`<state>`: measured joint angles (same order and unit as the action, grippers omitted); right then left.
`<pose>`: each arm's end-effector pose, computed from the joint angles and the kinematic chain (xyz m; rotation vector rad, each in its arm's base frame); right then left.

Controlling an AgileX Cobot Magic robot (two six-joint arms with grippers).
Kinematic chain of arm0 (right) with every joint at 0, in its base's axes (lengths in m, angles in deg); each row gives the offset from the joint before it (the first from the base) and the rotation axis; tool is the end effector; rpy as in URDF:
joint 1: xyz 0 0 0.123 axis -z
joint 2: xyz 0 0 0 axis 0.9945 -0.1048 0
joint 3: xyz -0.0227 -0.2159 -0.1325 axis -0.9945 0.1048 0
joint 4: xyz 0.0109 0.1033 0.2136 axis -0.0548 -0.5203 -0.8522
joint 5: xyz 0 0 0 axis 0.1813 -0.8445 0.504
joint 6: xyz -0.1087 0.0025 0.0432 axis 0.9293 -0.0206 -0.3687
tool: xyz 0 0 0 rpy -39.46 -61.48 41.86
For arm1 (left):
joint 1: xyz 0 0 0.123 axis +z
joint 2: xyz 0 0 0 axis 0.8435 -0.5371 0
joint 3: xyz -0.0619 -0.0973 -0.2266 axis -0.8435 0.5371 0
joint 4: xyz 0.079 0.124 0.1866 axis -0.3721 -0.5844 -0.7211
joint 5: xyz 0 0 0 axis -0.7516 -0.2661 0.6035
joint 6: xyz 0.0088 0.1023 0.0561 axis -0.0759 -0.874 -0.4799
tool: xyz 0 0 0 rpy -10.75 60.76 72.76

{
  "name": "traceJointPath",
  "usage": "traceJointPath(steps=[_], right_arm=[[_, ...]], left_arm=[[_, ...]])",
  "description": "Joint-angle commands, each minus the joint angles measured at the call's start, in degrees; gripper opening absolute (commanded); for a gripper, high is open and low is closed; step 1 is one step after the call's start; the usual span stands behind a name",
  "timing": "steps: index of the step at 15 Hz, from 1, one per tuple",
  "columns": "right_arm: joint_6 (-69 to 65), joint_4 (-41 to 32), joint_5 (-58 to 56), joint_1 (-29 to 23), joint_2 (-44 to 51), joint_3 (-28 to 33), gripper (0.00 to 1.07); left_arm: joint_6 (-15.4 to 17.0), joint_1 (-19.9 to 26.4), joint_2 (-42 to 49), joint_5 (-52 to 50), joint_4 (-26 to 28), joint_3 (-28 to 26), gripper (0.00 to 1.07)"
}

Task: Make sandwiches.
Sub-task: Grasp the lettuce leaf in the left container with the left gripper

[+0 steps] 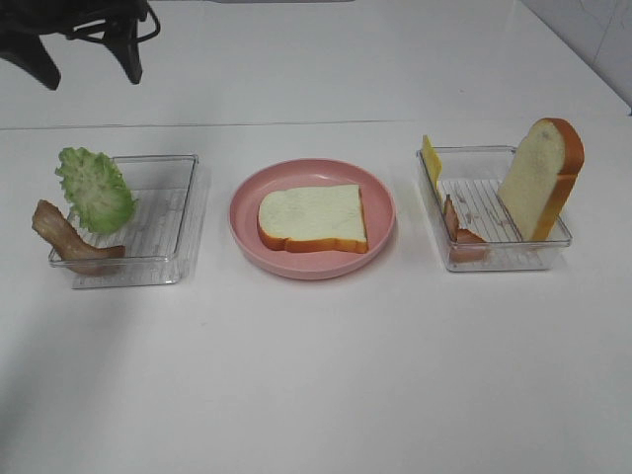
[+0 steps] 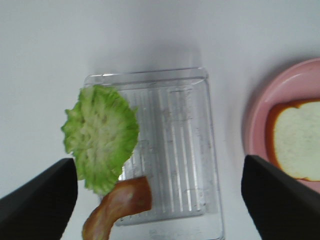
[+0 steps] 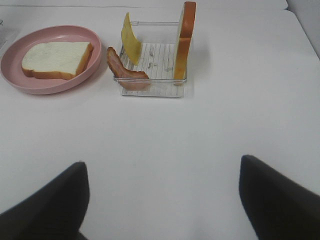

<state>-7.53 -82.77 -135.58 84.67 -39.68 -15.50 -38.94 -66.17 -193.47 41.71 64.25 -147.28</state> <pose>0.0341 0.0145 0.2593 -0.1079 2.0355 0.0989 0.4362 -0.0736 0.2302 -0.0609 2.7935 -0.1721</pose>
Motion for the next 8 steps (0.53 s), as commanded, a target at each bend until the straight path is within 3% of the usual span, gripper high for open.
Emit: traceJointPath(steps=[1,5,8], right_arm=[[0.2,0.3,0.6,0.0,0.5,-0.1,0.78],[0.2,0.3,0.6,0.0,0.5,-0.1,0.78],[0.2,0.3,0.6,0.0,0.5,-0.1,0.78]], left_arm=[[-0.1,2.8,0.2,4.4,-0.9,4.2,0.84],[-0.3,5.1,-1.5,3.3,-1.1,6.2,0.84],[-0.6,5.1,-5.5,1.9,-1.0,6.2,0.77]])
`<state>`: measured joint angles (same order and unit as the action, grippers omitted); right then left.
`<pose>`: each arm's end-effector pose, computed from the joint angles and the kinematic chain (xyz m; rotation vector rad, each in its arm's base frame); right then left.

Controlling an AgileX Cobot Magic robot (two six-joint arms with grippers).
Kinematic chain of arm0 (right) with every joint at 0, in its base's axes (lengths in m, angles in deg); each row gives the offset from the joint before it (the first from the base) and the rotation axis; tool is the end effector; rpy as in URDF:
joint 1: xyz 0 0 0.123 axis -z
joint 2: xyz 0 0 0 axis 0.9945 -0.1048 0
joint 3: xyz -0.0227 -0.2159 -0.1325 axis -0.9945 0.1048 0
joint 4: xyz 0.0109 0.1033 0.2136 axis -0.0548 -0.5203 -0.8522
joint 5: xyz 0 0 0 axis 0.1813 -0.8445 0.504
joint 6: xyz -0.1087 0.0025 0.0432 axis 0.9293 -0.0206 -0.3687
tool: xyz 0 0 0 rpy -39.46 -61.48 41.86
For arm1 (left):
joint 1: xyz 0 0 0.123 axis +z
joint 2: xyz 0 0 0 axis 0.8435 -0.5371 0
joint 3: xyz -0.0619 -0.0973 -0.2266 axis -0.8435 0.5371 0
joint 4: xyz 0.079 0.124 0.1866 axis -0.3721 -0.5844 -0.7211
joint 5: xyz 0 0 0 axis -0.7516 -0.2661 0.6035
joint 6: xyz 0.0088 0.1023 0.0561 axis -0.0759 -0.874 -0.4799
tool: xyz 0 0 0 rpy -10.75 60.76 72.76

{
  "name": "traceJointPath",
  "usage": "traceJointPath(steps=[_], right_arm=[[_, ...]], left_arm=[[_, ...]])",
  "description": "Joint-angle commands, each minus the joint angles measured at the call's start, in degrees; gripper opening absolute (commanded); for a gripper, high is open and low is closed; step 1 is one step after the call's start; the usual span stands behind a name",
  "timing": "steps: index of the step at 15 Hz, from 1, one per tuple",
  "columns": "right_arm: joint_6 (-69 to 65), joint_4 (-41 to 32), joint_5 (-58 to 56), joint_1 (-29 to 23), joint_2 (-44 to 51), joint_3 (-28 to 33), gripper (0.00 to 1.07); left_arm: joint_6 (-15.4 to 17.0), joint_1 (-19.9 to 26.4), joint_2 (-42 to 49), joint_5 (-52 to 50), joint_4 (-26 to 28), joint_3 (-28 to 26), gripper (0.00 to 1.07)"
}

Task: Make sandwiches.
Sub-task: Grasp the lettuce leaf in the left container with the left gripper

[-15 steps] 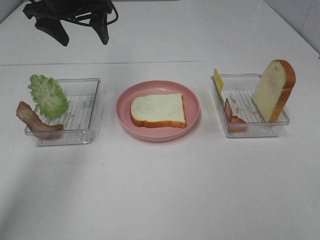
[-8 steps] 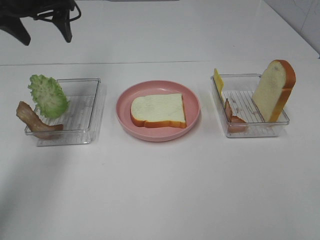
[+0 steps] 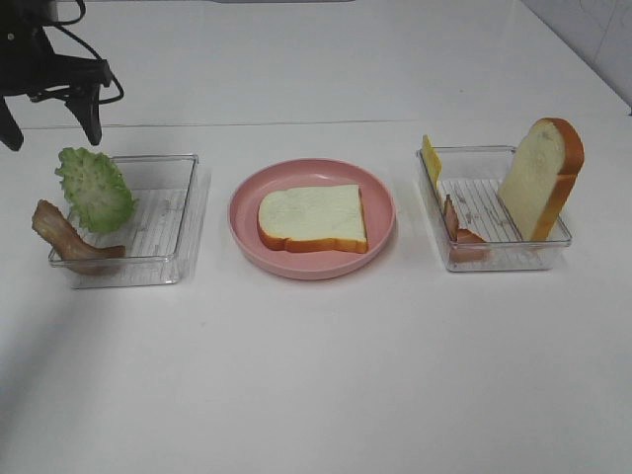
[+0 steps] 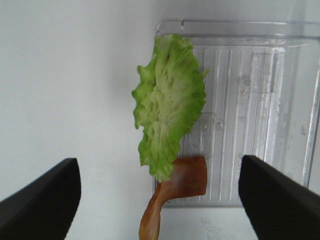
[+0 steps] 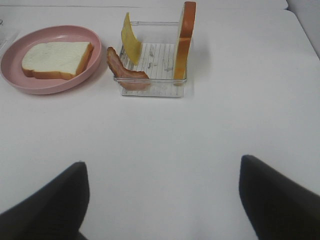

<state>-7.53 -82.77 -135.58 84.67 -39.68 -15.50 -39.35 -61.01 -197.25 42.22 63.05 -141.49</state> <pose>0.0341 0.0145 0.2593 -0.1079 2.0355 0.0989 0.4343 -0.0313 0.1737 -0.1865 2.9585 -0.0934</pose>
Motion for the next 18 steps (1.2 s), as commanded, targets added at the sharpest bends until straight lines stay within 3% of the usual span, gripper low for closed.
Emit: traceJointPath(steps=[1,12,18], right_arm=[[0.2,0.3,0.6,0.0,0.5,-0.1,0.78],[0.2,0.3,0.6,0.0,0.5,-0.1,0.78],[0.2,0.3,0.6,0.0,0.5,-0.1,0.78]], left_arm=[[-1.0,-0.1,-2.7,0.7,0.2,0.4,0.75],[-2.3,-0.1,-7.0,-6.8,0.2,0.4,0.72],[-2.3,-0.1,-7.0,-8.4,0.2,0.4,0.28]])
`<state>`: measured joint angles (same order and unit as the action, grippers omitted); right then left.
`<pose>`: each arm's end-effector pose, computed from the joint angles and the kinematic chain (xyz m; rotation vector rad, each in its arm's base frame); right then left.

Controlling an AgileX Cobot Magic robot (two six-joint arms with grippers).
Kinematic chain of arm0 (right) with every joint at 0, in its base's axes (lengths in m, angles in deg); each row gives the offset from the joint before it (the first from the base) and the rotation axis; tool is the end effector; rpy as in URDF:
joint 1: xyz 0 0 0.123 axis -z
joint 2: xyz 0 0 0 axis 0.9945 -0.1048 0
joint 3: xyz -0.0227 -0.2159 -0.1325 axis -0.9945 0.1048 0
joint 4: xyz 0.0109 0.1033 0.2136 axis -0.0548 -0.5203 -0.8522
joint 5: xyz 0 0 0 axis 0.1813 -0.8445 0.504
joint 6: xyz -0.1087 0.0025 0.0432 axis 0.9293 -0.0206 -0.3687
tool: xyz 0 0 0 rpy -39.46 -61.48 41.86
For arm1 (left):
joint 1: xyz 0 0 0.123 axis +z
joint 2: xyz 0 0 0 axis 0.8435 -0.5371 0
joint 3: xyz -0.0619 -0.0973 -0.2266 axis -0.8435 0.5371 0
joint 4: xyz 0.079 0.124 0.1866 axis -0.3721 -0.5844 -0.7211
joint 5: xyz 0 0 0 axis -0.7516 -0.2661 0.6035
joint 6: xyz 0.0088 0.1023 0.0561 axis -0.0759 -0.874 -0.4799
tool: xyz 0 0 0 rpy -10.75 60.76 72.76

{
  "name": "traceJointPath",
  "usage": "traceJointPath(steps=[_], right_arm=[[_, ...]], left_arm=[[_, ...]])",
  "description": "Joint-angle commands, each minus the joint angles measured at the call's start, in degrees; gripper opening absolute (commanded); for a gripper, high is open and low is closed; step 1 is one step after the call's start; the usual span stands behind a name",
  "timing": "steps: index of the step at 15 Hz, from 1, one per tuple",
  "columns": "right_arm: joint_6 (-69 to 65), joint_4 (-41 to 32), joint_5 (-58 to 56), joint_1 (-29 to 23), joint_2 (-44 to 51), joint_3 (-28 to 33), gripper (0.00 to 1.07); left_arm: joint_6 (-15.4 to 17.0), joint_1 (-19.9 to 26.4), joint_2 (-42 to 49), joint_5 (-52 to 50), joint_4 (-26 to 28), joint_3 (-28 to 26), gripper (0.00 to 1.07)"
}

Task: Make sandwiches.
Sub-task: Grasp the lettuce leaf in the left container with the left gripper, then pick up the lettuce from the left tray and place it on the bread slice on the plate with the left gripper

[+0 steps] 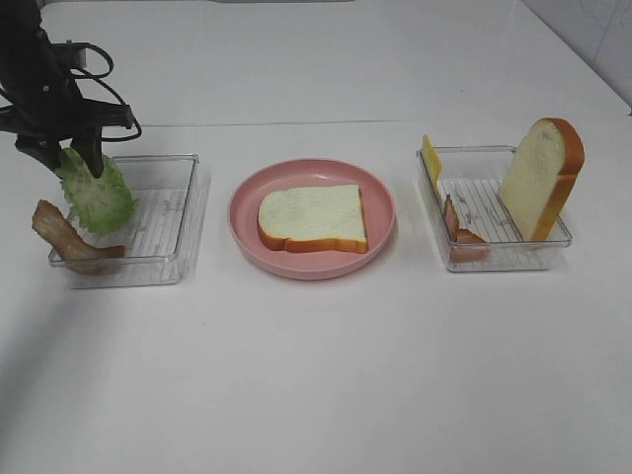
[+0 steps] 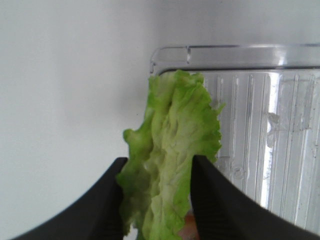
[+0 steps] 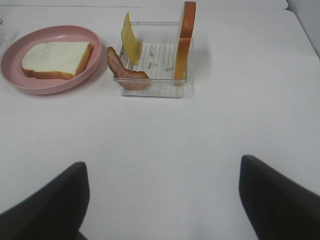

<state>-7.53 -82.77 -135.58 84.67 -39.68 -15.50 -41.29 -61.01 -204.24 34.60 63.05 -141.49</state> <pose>0.0341 0.0145 0.2593 -0.1079 2.0355 0.0989 0.4527 -0.0322 0.1222 -0.1435 2.9489 -0.0877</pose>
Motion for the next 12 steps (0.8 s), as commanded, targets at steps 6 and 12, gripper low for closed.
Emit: traceJointPath(steps=[6,12], right_arm=[[0.2,0.3,0.6,0.0,0.5,-0.1,0.78],[0.2,0.3,0.6,0.0,0.5,-0.1,0.78]], left_arm=[[-0.3,-0.1,0.9,-0.8,3.6,0.4,0.00],[-6.1,-0.1,6.5,-3.0,19.7,-2.5,0.00]])
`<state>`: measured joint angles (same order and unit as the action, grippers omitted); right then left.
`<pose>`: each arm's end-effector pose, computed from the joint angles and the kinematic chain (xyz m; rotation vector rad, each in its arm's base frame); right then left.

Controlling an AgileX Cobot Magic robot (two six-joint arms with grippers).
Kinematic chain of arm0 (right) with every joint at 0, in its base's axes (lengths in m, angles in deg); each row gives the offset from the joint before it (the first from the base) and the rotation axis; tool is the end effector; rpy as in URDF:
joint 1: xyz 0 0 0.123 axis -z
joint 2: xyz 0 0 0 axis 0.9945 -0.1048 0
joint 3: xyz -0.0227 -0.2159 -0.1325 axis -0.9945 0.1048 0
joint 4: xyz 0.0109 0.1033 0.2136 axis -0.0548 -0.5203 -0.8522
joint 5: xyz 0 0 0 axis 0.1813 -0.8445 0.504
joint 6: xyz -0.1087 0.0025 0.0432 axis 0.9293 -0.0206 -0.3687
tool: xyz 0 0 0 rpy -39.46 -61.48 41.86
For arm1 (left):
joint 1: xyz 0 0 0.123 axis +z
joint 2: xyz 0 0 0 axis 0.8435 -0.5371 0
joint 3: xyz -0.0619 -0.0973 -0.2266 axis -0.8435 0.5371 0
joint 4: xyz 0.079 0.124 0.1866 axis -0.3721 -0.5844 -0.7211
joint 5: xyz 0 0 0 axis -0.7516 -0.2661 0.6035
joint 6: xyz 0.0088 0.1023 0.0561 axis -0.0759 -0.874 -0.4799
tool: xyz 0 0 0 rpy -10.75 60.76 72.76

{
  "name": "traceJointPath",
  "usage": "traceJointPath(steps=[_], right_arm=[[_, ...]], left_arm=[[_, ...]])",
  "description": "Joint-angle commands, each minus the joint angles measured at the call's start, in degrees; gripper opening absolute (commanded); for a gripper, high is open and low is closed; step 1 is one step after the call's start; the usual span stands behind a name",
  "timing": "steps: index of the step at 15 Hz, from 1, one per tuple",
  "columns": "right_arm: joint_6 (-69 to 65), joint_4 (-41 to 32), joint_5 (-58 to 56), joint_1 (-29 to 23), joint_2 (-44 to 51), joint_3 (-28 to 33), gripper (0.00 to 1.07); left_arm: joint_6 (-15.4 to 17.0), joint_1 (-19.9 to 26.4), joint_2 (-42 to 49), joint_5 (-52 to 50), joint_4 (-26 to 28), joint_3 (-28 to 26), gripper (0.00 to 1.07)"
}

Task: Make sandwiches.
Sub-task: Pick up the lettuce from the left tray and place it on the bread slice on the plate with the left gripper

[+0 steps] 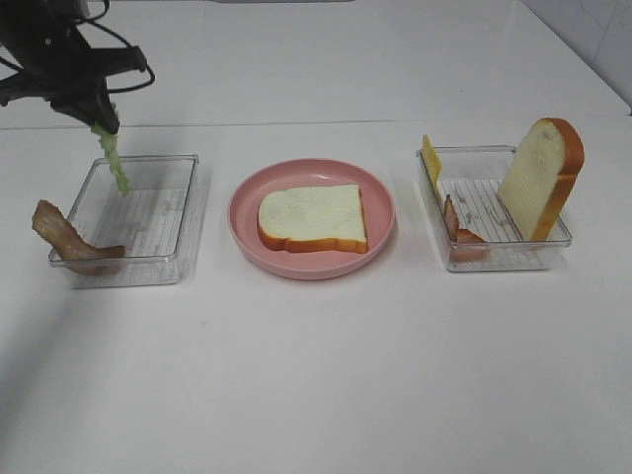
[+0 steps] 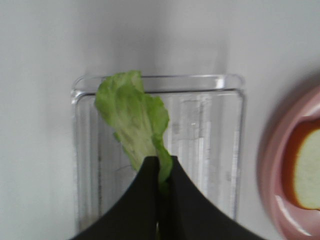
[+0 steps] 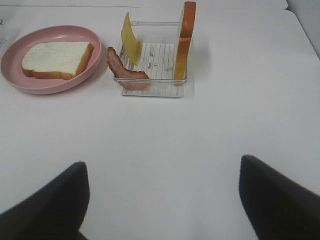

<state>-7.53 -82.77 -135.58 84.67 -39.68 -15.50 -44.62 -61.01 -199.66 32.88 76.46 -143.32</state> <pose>0.0341 0.0145 0.2593 -0.1079 2.0355 0.0989 0.4581 -0.0560 0.1719 -0.1659 2.7957 -0.4054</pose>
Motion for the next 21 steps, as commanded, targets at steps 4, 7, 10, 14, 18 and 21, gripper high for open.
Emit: traceJointPath(steps=[4,7,10,14,18,21], right_arm=[[0.2,0.3,0.6,0.0,0.5,-0.1,0.78],[0.2,0.3,0.6,0.0,0.5,-0.1,0.78],[0.2,0.3,0.6,0.0,0.5,-0.1,0.78],[0.2,0.2,0.6,0.0,0.5,-0.1,0.78],[0.2,0.2,0.6,0.0,0.5,-0.1,0.78],[0.2,0.2,0.6,0.0,0.5,-0.1,0.78]], left_arm=[[-11.0,-3.6,1.2,-2.1,23.3,-0.7,0.00],[-11.5,-8.9,-0.2,-5.6,27.0,-0.7,0.00],[-12.0,-13.5,-1.9,-9.2,29.9,-0.7,0.00],[-13.9,-19.8,-6.2,-13.6,34.8,-0.7,0.00],[-9.6,-20.7,-8.5,-12.7,30.4,-0.7,0.00],[-2.8,-20.6,-8.5,-11.5,19.4,-0.7,0.00]])
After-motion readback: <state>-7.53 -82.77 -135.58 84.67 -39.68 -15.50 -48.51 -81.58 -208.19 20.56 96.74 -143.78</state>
